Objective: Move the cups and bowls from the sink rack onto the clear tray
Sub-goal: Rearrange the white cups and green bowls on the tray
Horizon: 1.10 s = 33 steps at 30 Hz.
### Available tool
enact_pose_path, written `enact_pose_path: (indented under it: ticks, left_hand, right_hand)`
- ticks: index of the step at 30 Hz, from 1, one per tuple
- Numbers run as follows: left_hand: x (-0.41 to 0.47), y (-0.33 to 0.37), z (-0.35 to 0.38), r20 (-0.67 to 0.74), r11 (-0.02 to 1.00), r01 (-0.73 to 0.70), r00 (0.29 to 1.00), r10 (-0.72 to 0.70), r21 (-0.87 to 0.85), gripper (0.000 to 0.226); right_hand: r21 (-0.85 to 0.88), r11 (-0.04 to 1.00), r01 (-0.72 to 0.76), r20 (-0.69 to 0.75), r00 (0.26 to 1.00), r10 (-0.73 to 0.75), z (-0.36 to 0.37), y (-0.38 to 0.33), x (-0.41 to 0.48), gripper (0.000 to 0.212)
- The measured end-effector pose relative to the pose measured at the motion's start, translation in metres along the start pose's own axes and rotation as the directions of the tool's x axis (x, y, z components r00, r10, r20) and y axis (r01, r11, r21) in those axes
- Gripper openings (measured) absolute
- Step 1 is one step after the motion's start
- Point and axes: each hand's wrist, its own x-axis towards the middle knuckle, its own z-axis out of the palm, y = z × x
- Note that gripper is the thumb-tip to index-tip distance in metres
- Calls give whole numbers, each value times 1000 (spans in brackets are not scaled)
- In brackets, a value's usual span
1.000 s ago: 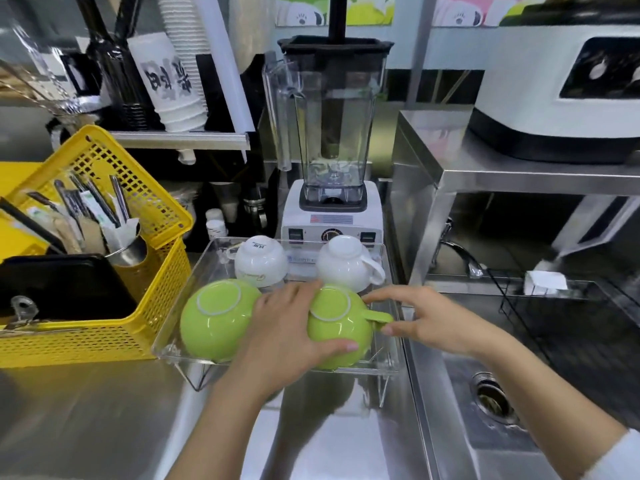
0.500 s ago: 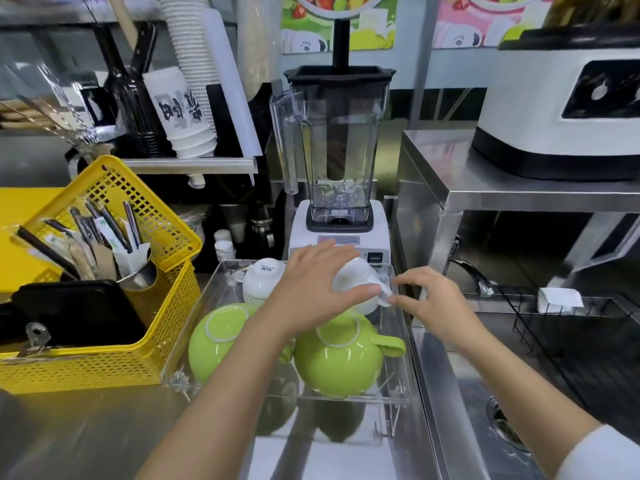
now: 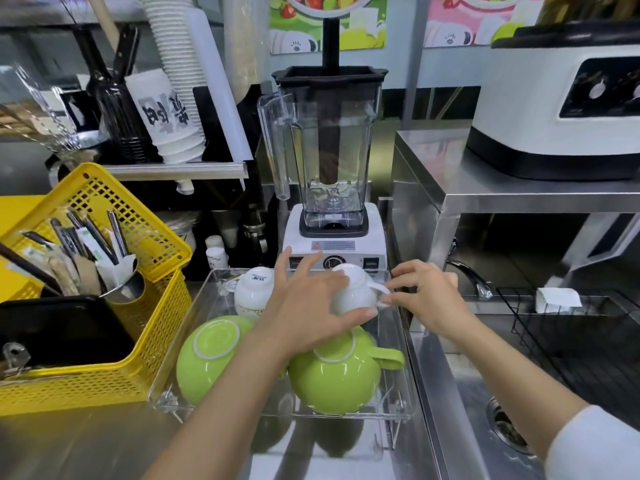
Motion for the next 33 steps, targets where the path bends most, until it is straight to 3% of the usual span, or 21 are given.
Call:
enact_pose_path:
  ticks: [14, 17, 21, 26, 29, 33]
  left_hand:
    - [-8, 5, 4, -28, 1000, 15, 1000, -15, 16, 80]
    - [-12, 2, 4, -20, 998, 26, 999, -27, -66, 77]
    - [-19, -12, -3, -169, 964, 79, 978, -125, -255, 73]
    - [-29, -55, -19, -313, 914, 344, 862, -398, -213, 50]
    - [-33, -74, -25, -233, 847, 502, 815, -530, -173, 46]
    - [-33, -73, -24, -52, 772, 634, 770, -636, -51, 68]
  right_hand:
    - [-91, 996, 0, -4, 1000, -1, 1, -1, 12, 22]
    - [-80, 997, 0, -8, 1000, 0, 1, -1, 10, 30]
    - [50, 998, 47, -59, 997, -44, -10, -15, 7, 37]
    - [130, 976, 177, -61, 984, -170, -11, -46, 10, 19]
    - [121, 967, 224, 38, 972, -230, 1, -66, 14, 19]
    - [77, 930, 359, 198, 909, -367, 21, -90, 21, 20]
